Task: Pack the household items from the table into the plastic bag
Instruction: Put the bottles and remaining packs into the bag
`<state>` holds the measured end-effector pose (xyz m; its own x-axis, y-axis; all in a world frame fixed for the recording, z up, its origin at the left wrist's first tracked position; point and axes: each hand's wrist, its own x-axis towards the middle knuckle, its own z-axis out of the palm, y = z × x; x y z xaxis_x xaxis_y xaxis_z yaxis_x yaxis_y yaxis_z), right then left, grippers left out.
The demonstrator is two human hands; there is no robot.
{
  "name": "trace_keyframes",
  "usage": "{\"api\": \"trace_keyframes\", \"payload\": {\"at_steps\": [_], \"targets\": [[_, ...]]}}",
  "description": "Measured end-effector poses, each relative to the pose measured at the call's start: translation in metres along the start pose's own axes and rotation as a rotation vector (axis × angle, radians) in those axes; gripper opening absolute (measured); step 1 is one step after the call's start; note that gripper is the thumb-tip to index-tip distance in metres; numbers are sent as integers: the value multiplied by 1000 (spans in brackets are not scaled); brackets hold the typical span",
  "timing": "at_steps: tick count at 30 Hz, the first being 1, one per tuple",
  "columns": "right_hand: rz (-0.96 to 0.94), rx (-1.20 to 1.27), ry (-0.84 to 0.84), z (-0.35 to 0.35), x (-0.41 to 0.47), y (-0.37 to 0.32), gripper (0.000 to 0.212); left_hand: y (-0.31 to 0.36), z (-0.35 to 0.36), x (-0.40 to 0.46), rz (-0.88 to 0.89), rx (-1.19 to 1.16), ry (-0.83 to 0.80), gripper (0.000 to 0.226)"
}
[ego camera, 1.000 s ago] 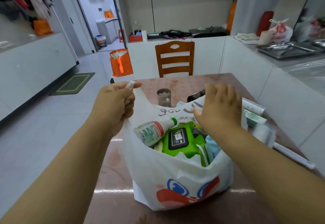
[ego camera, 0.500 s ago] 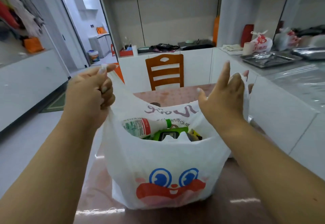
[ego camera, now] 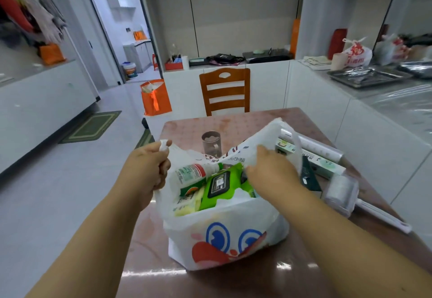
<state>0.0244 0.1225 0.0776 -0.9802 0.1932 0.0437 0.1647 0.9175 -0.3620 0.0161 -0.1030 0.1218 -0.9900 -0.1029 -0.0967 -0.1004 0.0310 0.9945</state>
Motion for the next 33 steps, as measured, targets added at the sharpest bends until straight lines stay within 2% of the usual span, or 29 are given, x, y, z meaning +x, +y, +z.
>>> {"api": "trace_keyframes", "payload": {"at_steps": [3, 6, 8, 10, 13, 15, 17, 21, 26, 29, 33], "targets": [[-251, 114, -283, 22, -7, -9, 62, -1, 1, 1, 0, -13, 4, 24], [-239, -27, -665, 46, -13, -1, 67, -3, -1, -1, 5, -28, 6, 23], [-209, -79, -761, 50, -15, 4, 68, -2, -3, -3, 9, -38, 8, 23], [-220, -90, -786, 40, -18, 0, 67, -2, -4, -4, 15, -24, 14, 22], [-261, -55, -737, 13, -20, -13, 51, 2, -5, 0, 22, 44, 36, 19], [-227, 45, -616, 3, -18, -17, 46, 3, -5, 7, 13, 106, 52, 19], [-165, 173, -532, -2, -15, -22, 49, 2, -5, 14, -2, 160, 70, 20], [-304, 139, -524, -7, -14, -34, 59, 0, -2, 24, -16, 183, 97, 18], [-181, 296, -321, -12, -9, -39, 72, 3, 2, 30, -54, 143, 163, 20], [-132, 384, -248, -24, 1, -35, 63, 13, 7, 26, -75, -6, 65, 21], [-113, 424, -210, -44, 3, -33, 55, 25, 8, -2, 122, 47, -81, 27]]}}
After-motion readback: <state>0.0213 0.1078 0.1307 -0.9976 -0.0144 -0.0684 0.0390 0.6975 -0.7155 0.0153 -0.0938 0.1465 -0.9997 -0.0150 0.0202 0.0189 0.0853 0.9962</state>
